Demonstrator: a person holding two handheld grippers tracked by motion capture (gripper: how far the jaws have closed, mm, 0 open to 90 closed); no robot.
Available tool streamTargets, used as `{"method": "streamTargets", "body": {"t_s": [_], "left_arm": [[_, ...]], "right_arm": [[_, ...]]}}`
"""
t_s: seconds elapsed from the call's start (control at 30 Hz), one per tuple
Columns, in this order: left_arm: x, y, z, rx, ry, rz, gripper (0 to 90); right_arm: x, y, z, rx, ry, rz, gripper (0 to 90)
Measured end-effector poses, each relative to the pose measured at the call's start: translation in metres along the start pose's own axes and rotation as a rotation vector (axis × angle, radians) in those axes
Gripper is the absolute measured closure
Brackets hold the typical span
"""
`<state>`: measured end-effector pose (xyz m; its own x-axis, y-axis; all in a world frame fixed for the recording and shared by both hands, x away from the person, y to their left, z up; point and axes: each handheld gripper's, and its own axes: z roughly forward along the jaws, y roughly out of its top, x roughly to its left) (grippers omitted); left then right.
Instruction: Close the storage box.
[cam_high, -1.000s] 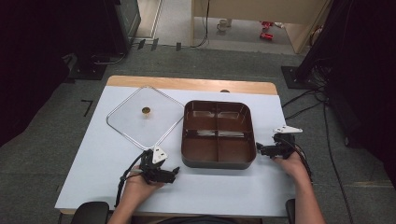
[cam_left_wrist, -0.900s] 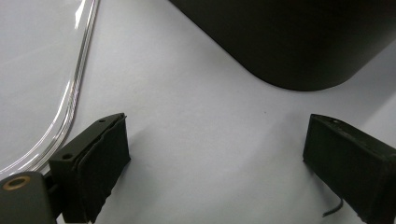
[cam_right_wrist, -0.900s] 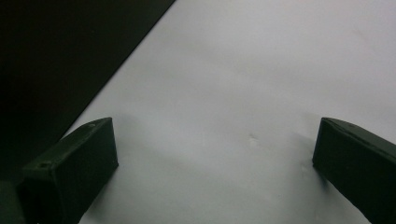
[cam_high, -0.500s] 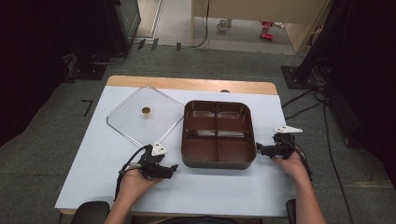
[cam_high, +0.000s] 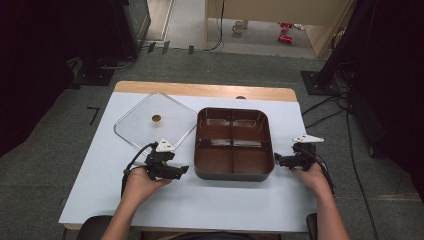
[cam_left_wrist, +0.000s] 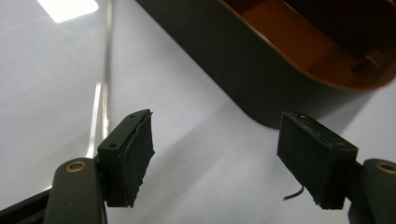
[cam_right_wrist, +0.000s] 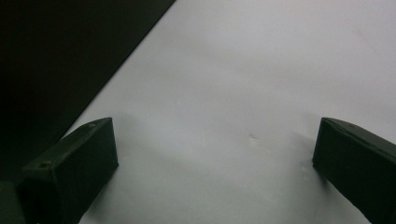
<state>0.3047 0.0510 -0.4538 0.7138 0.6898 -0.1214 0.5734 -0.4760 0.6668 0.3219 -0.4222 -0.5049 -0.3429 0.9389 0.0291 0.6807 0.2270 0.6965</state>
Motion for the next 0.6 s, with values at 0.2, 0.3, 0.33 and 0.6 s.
{"method": "streamTargets", "body": {"t_s": [0.2,0.3,0.33,0.6], "left_arm": [[0.014,0.013,-0.005,-0.032,0.037,0.018,31.2],[0.02,0.018,-0.006,-0.043,0.048,0.011,31.5],[0.024,0.02,-0.007,-0.05,0.052,0.007,32.1],[0.049,0.03,-0.003,-0.06,0.084,-0.026,33.7]], "right_arm": [[0.0,0.0,0.0,0.0,0.0,-0.001,0.0],[0.0,0.0,0.0,0.0,0.0,0.0,0.0],[0.0,0.0,0.0,-0.001,-0.001,-0.001,0.0],[0.0,0.0,0.0,-0.001,0.0,-0.001,0.0]]}}
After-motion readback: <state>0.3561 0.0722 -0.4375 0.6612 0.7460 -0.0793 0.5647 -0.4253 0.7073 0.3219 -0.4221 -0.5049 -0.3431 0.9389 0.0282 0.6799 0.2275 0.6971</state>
